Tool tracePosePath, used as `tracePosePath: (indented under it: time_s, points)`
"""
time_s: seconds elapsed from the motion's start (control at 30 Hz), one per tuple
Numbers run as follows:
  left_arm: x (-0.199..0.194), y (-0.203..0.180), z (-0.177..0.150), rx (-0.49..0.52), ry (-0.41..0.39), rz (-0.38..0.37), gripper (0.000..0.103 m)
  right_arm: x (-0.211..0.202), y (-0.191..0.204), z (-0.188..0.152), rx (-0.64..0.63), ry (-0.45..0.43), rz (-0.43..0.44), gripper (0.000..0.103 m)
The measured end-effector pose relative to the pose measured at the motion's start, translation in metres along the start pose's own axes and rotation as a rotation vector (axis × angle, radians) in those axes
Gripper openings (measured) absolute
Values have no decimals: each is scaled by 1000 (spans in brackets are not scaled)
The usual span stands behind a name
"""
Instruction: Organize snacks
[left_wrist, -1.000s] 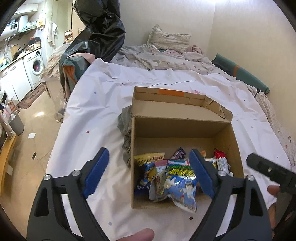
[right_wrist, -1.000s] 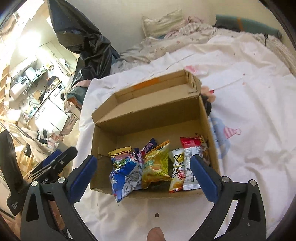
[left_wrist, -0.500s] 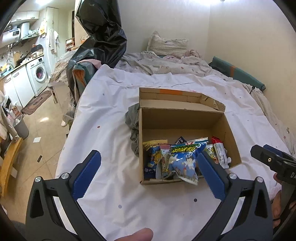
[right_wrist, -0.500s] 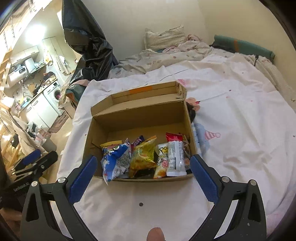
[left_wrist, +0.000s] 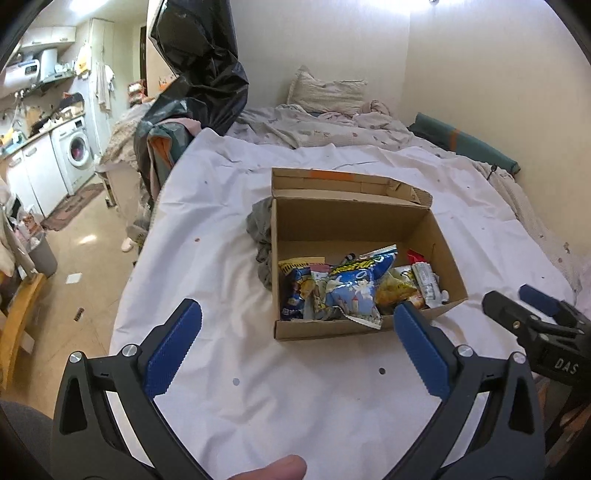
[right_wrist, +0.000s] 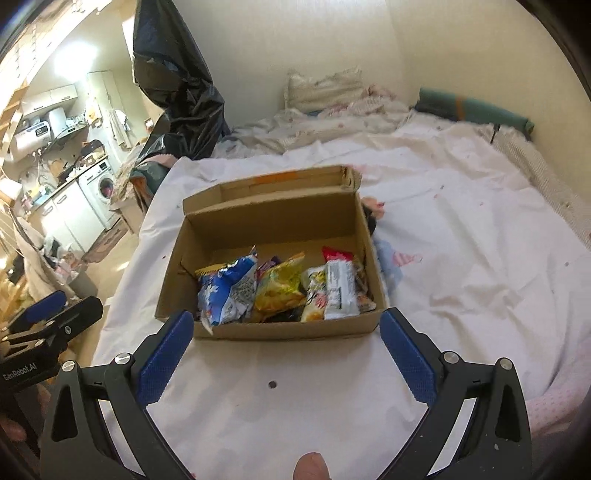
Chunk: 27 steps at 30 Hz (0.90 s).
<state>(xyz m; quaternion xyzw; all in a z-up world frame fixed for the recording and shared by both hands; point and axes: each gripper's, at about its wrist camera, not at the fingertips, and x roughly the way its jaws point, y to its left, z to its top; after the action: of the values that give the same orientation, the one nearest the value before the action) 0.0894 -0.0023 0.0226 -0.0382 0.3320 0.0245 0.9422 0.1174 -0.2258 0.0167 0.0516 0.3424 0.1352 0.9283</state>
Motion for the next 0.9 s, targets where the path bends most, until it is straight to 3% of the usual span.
tracePosePath:
  time_s: [0.2, 0.9]
  points:
    - [4, 3, -1, -27, -17, 13, 103, -4, 0, 0, -42, -65, -76, 103]
    - [3, -4, -3, -21, -23, -5, 103, 8, -2, -1, -27, -30, -80, 103]
